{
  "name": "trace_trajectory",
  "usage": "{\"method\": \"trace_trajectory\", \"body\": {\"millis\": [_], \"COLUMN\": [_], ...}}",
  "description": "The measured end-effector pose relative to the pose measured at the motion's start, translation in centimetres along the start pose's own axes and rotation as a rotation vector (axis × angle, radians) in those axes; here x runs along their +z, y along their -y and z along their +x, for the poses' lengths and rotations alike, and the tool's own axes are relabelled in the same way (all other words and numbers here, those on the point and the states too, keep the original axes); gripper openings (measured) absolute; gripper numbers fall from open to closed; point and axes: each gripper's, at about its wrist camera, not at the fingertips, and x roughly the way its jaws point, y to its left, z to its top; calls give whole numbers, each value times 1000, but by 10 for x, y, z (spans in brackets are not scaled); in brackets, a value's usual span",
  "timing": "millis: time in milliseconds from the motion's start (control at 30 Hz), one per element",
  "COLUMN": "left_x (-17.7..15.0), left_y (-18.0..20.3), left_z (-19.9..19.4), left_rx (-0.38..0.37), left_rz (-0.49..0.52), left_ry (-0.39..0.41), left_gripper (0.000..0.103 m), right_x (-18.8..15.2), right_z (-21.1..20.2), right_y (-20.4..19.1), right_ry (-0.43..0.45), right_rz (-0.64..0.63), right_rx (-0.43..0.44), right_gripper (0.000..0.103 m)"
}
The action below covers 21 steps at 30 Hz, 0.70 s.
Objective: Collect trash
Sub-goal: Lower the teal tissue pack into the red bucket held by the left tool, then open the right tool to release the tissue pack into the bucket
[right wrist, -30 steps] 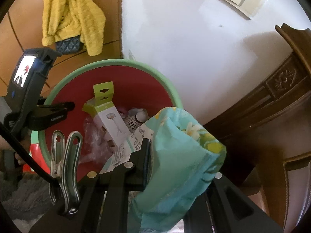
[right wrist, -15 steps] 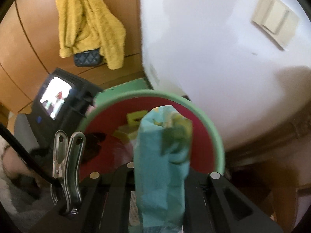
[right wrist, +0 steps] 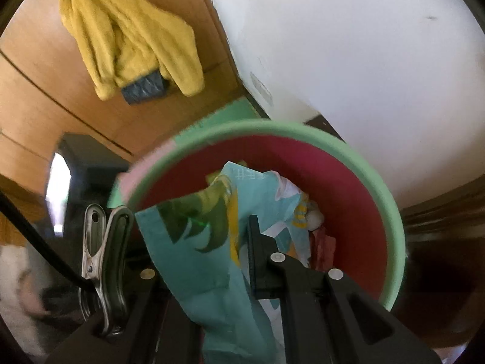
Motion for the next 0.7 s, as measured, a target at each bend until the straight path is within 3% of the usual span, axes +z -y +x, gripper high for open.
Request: {"method": "trace_trajectory", "body": {"millis": [133,433,600,700], "left_x": [-4,-4,-6,-8], "left_y": [3,0,5,5], "left_z": [1,0,-6,-12], "left_rx": [6,3,29,33], "left_rz": [-3,-27,6,12], "left_ry": [4,-6,27,63], "left_gripper": [10,8,8,8], "right_x": [2,3,2,-3], "right_z": [15,59,74,88], "right_y": [-9,-5,6,28], "right_ry": [-40,-121,-161,-197], "right_rz": [-59,-58,62,245], "right_rx": [-18,58,146,250], "right_gripper": [8,9,11,11]}}
